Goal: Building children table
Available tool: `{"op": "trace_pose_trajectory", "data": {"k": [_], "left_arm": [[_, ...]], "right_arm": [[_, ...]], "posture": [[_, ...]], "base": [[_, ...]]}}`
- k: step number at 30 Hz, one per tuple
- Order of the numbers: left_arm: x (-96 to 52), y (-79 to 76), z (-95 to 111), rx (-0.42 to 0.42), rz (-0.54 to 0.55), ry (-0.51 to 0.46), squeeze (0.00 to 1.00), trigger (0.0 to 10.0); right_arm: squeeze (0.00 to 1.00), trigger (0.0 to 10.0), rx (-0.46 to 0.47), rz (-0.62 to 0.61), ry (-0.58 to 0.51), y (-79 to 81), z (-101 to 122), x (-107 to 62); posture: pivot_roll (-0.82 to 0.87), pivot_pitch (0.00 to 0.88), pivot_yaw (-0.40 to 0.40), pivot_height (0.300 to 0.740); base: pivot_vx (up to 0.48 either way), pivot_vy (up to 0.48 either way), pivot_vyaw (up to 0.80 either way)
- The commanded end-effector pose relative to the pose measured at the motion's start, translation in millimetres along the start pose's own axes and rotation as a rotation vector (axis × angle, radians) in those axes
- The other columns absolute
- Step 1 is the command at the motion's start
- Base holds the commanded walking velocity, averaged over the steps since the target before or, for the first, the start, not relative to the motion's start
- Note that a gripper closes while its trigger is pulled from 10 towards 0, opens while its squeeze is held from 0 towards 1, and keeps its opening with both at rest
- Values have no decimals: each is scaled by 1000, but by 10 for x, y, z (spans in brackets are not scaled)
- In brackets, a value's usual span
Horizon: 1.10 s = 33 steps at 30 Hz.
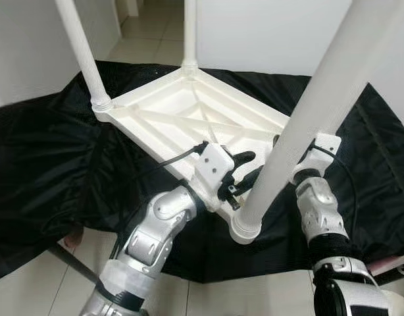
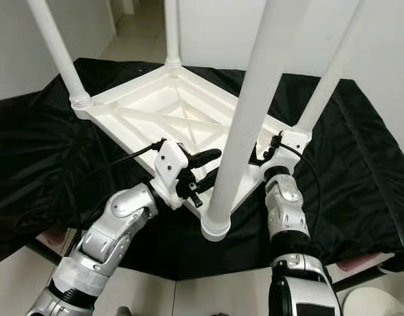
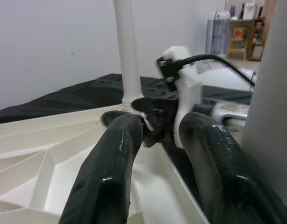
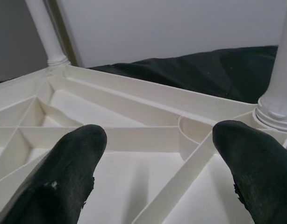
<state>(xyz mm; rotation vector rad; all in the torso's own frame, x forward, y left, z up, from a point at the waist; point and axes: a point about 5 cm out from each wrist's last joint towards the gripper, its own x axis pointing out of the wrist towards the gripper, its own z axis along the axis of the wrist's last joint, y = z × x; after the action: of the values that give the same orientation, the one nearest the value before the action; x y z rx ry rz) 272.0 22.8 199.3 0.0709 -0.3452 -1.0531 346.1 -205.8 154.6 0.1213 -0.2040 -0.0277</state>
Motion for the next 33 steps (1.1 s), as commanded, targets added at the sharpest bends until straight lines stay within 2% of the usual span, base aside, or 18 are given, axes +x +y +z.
{"op": "trace_pose_trajectory", "data": {"k": [1,3,5,6,7,9,13,14,15,20,23,24,29,30,33], "left_arm": [[-36,5,-19,26,-64,13,0,10000],[-136,70,-63,48,-92,51,0,10000],[-136,70,-63,48,-92,51,0,10000],[-194,93,-97,58,-126,78,0,10000],[-194,93,-97,58,-126,78,0,10000],[-277,111,-188,54,-201,145,0,10000],[-313,107,-262,51,-243,190,16,10000],[-337,98,-313,51,-276,216,725,10000],[-356,97,-348,44,-303,233,1000,10000],[-386,127,-404,43,-342,264,1000,10000],[-389,160,-425,66,-347,280,1000,10000],[-411,223,-468,89,-372,314,1000,10000],[-440,261,-503,111,-396,345,1000,10000],[-456,290,-519,127,-416,360,0,10000],[-483,345,-556,148,-458,399,0,10000]], "right_arm": [[0,10000,4,7,1,-10,-23,-71],[0,10000,-12,55,-4,-14,-26,-233],[0,10000,-12,55,-4,-14,-26,-233],[0,10000,-15,88,-9,-14,-6,-321],[0,10000,-15,88,-9,-14,-6,-321],[0,10000,-18,138,-29,-47,81,-461],[0,10000,-28,146,-42,-88,148,-527],[0,10000,-35,143,-48,-138,196,-565],[0,10000,-46,149,-54,-174,244,-601],[0,10000,-60,164,-61,-220,336,-685],[0,10000,-69,168,-60,-233,360,-707],[0,10000,-80,168,-57,-254,398,-744],[0,10000,-83,165,-52,-263,414,-767],[0,10000,-83,167,-46,-263,424,-778],[0,10000,-92,176,-41,-253,445,-778]], "posture": [[61,63,8,740],[52,64,9,740],[52,64,9,740],[44,65,14,740],[44,65,14,740],[38,65,16,740],[29,64,18,740],[17,60,23,740],[15,59,24,740],[10,59,26,740],[1,57,28,740],[-4,58,30,740],[-8,54,32,740],[-9,54,33,740],[-12,56,35,740]], "base": [[0,0,0],[0,0,0],[0,0,0],[0,0,0],[0,0,0],[0,0,0],[0,0,0],[0,0,0],[0,0,0],[0,0,0],[0,0,0],[0,0,0],[0,0,0],[0,0,0],[0,0,0]]}}
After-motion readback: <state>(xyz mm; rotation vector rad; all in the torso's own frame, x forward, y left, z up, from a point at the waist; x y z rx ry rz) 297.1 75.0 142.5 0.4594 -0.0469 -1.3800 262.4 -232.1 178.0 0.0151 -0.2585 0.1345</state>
